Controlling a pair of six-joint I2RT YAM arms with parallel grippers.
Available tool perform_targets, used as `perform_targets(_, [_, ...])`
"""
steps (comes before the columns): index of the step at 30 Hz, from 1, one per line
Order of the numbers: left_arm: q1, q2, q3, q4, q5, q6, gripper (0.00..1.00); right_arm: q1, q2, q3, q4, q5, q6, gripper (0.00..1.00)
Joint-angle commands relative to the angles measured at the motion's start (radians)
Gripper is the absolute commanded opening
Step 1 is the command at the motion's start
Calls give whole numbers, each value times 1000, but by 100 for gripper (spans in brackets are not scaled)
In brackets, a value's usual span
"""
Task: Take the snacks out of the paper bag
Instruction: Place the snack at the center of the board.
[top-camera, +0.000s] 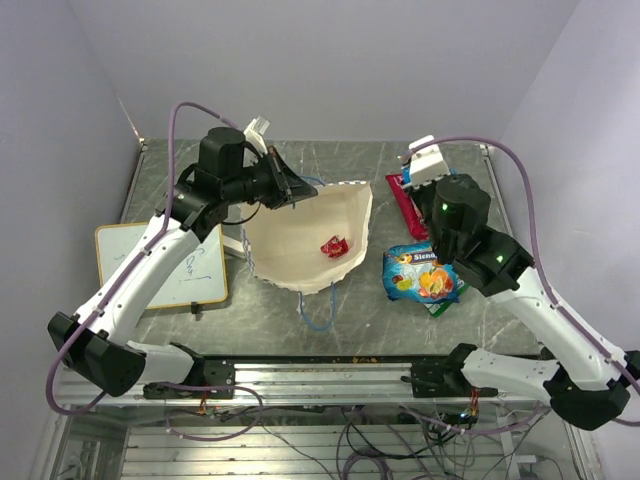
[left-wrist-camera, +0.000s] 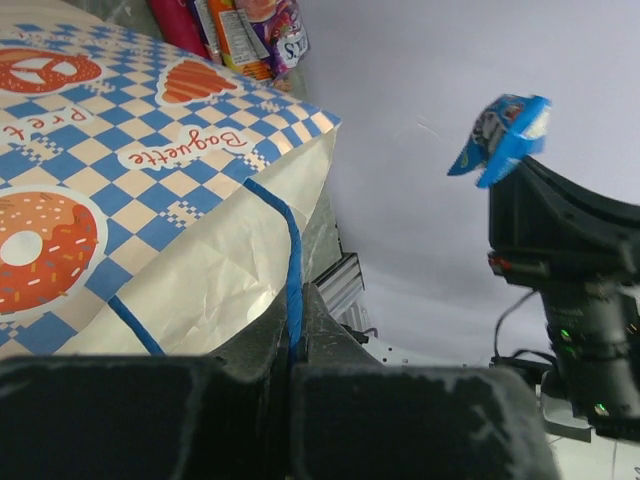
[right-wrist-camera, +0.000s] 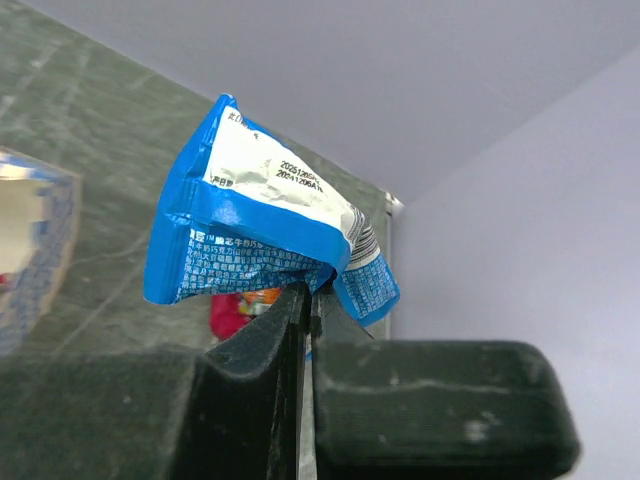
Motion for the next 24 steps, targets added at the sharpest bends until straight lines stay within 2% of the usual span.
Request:
perform_targets(1, [14,6,64,-9,12,34,7,-167,9,-85,-80,-53,19,0])
perform_targets(4, [18,7,77,-16,19,42,7,-302,63,-165,-155,-140,56,0])
perform_targets(9, [24,-14,58,-18,24,42,7,-355,97,-333,-183,-179,11,0])
perform_targets(16, [32,-16,56,-29,50,52,7,-386,67,-514,-119,-244,0,0])
perform_targets(24, [32,-13,44,7,86,38,7,-386,43,-622,-85,-341,3,0])
